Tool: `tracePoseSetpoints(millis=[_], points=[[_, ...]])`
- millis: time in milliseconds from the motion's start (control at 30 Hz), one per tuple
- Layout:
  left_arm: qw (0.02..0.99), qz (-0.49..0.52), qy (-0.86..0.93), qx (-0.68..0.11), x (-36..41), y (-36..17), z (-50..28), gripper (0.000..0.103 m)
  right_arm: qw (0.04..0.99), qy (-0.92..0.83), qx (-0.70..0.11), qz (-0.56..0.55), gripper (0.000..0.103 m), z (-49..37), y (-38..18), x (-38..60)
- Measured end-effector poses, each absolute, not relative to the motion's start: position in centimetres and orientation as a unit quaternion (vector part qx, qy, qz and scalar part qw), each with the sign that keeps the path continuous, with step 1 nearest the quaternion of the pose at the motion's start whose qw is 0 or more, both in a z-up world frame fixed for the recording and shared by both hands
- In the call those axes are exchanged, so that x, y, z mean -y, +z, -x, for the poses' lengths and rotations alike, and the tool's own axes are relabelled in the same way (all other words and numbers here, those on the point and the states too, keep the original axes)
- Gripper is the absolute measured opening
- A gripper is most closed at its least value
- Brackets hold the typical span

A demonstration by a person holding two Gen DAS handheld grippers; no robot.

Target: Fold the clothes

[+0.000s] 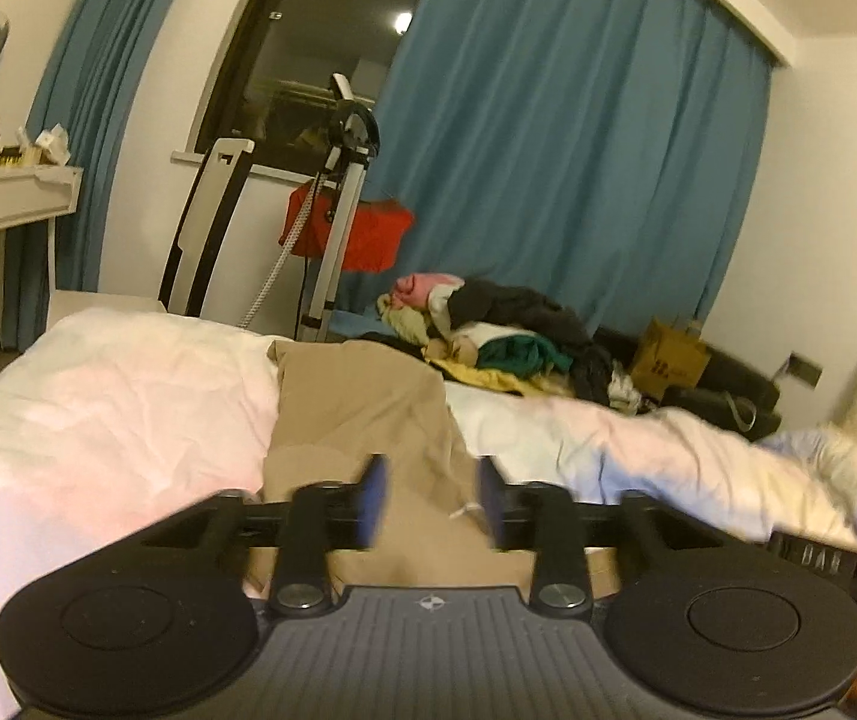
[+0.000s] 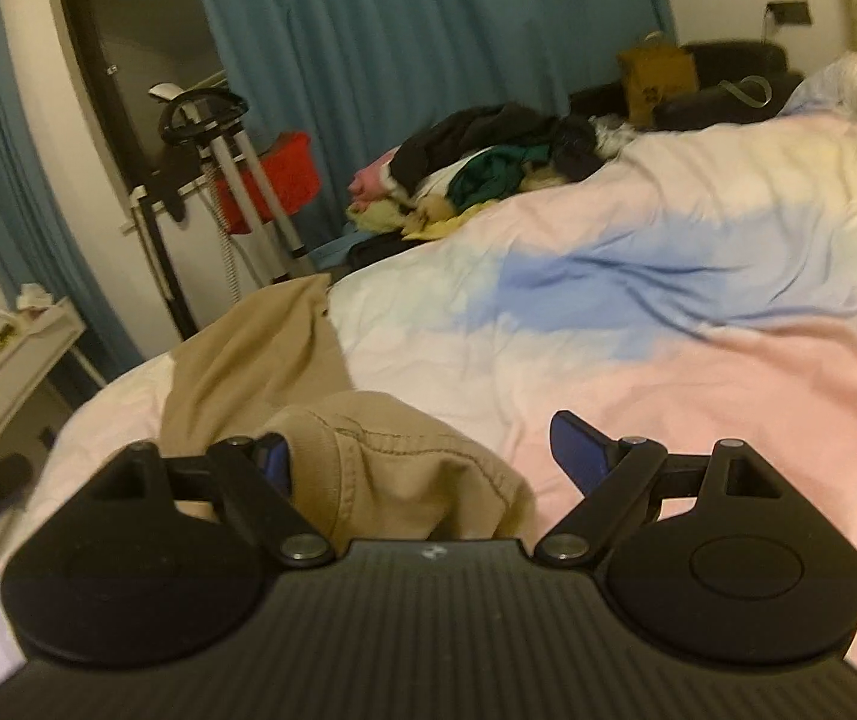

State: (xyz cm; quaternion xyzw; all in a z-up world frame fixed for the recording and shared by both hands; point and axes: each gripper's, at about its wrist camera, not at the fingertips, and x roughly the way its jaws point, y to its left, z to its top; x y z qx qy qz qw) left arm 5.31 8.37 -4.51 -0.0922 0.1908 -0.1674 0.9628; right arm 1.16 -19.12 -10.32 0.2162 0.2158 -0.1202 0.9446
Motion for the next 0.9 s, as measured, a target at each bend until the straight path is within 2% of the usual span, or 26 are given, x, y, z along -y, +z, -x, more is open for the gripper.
tracePoseSetpoints(millis=[67, 133, 267, 367, 433, 667, 900], points=[[0.964, 0.066, -0.177, -0.19, -7.6, -4.8, -4.5, 0.071, 0.943, -0.11, -0.219, -0.224, 0.085, -1.2, -10.2, 19.2], [0.963, 0.036, -0.19, -0.187, -6.7, -5.1, -3.5, 0.08, 0.942, -0.102, -0.221, -0.233, 0.085, -1.2, -10.2, 19.4], [0.956, -0.072, -0.216, -0.182, -2.4, -7.1, -2.4, 0.087, 0.939, -0.098, -0.217, -0.249, 0.085, -0.9, -10.1, 19.9], [0.949, -0.16, -0.209, -0.176, 1.5, -9.5, -2.4, 0.087, 0.938, -0.096, -0.212, -0.257, 0.085, -0.6, -10.0, 20.2], [0.955, -0.178, -0.172, -0.166, 2.8, -10.8, -3.3, 0.084, 0.937, -0.1, -0.21, -0.261, 0.085, -0.3, -10.0, 20.4], [0.988, -0.033, -0.034, -0.15, -0.8, -9.5, -6.2, 0.084, 0.931, -0.118, -0.217, -0.268, 0.085, 0.1, -10.9, 20.9], [0.982, -0.045, -0.005, -0.184, -1.8, -10.1, -7.9, 0.083, 0.953, -0.077, -0.155, -0.249, 0.085, 1.8, -9.3, 19.8]])
